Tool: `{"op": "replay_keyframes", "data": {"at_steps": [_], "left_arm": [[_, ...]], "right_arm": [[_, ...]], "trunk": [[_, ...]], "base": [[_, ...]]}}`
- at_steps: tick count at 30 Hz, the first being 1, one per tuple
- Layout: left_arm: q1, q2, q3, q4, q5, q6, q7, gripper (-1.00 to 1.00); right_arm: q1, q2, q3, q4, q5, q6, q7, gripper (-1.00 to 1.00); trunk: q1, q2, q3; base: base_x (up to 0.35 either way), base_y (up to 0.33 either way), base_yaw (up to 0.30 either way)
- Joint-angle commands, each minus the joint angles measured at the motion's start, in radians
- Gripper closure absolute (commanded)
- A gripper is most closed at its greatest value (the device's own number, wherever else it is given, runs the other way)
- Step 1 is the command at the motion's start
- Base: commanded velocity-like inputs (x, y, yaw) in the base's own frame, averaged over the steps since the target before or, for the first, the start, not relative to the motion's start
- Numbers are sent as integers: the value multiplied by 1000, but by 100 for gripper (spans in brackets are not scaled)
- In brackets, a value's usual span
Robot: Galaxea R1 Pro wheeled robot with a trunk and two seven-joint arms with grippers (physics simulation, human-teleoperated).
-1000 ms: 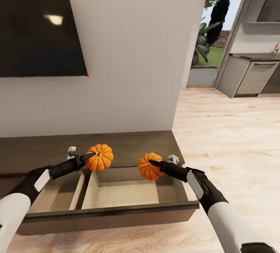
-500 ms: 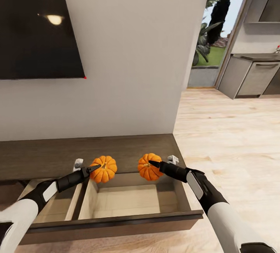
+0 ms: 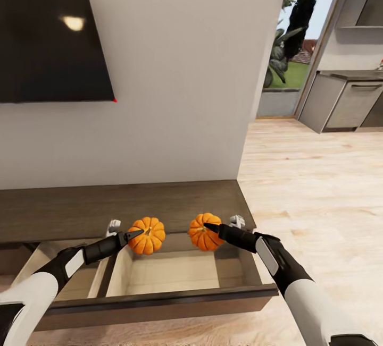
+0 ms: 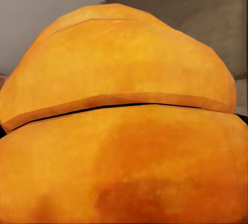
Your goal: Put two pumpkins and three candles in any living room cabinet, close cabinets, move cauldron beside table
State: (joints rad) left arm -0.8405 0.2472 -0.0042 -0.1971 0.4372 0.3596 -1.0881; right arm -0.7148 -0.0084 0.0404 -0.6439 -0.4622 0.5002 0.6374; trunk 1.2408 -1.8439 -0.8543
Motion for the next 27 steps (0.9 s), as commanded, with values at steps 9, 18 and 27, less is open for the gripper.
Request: {"op": "replay_keyframes", "data": {"at_steps": [9, 18, 27], "left_arm": [[0, -18, 1, 1, 0, -1, 2, 100], [0, -19, 1, 1, 0, -1, 2, 100], [0, -19, 1, 1, 0, -1, 2, 100]], "right_arm": [[1, 7, 0, 27, -4, -1, -2, 100], [1, 7, 0, 41, -3, -3, -2, 100], [1, 7, 0, 42, -3, -3, -4, 100]], "trunk": [[35, -63, -42], [69, -126, -85], [104, -189, -127]], "base": [[0, 0, 0], [0, 0, 0], [0, 0, 0]]}}
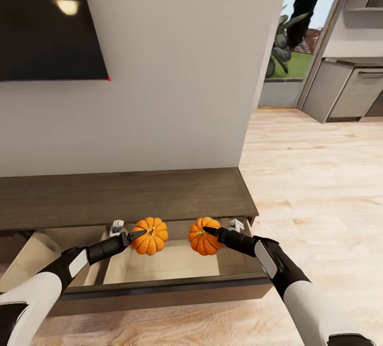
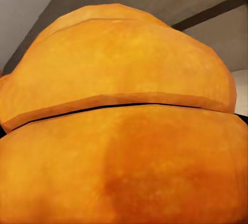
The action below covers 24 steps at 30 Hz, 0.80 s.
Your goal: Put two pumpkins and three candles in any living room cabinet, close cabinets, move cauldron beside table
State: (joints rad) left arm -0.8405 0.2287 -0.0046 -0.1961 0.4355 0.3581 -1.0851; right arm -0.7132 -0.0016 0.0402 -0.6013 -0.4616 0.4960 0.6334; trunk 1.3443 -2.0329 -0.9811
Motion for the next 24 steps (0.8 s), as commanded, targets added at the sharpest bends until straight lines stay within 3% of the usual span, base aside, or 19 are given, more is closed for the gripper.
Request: {"op": "replay_keyframes", "data": {"at_steps": [1, 24], "left_arm": [[0, 0, 2, 1, 2, 1, -1, 100], [0, -2, 0, 1, 2, 1, 20, 100]], "right_arm": [[0, 0, 0, 1, -3, 1, 0, 100], [0, 2, 0, 8, 15, -1, 0, 100]], "trunk": [[4, -7, -5], [92, -168, -113]], "base": [[0, 0, 0], [0, 0, 0]]}}
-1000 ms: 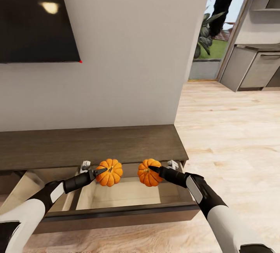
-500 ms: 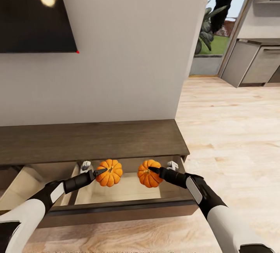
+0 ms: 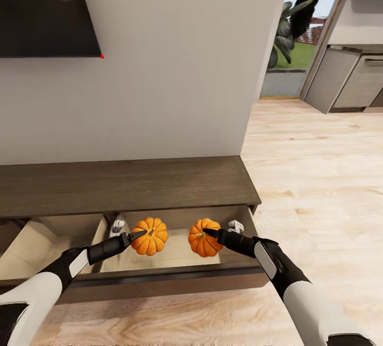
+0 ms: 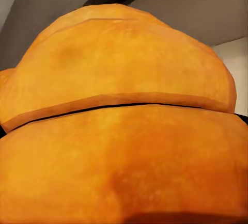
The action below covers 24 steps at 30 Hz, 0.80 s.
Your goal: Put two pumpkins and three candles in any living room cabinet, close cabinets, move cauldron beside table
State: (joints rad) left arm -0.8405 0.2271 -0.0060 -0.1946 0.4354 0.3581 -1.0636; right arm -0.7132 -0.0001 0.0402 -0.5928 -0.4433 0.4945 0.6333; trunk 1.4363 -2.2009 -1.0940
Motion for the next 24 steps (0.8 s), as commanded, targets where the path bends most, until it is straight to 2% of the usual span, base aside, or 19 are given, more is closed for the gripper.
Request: {"op": "replay_keyframes", "data": {"at_steps": [1, 11, 24], "left_arm": [[0, 0, 1, 0, 2, 1, -1, 100], [0, 2, 1, 0, 2, 1, -2, 100], [0, 1, 0, 0, 2, 1, -3, 100]], "right_arm": [[0, 0, 0, 0, -3, 1, 0, 100], [0, 0, 0, -1, -3, 1, 0, 100], [0, -1, 0, -1, -1, 0, 0, 100]], "trunk": [[4, -7, -5], [42, -77, -52], [42, -77, -66]], "base": [[0, 0, 0], [0, 0, 0], [50, 0, 0]]}}
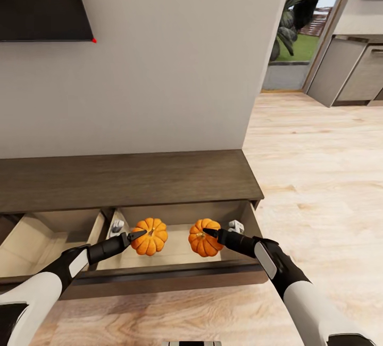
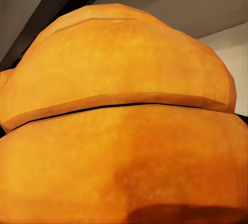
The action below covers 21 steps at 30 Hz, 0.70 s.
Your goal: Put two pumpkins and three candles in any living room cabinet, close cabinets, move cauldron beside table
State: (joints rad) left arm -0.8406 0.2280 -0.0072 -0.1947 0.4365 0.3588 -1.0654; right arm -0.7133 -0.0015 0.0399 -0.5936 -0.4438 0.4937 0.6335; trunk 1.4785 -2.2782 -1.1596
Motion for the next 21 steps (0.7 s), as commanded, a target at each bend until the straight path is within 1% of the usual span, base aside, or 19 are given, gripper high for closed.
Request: {"op": "replay_keyframes", "data": {"at_steps": [1, 5, 10, 15, 21], "left_arm": [[0, 0, 2, 0, 1, 0, -1, 100], [0, 0, 1, 0, 1, 0, -1, 100], [0, 0, 2, 0, 2, 0, -1, 100], [0, -3, 1, 0, 2, 0, 0, 100], [0, -36, 3, 0, 2, 0, 8, 100]], "right_arm": [[0, 0, 0, 0, -1, 0, 0, 100], [0, 0, 2, -2, 0, 1, 0, 100], [0, 0, 39, -10, 31, 1, 0, 100], [-1, -1, 50, -14, 39, 4, 0, 100], [-1, -6, 48, -22, 39, 6, 0, 100]], "trunk": [[0, 0, 0], [0, 0, 0], [0, 0, 0], [0, 0, 0], [0, 0, 0]], "base": [[15, 0, 0], [4, 0, 0], [0, 0, 0], [0, 0, 0], [0, 0, 0]]}}
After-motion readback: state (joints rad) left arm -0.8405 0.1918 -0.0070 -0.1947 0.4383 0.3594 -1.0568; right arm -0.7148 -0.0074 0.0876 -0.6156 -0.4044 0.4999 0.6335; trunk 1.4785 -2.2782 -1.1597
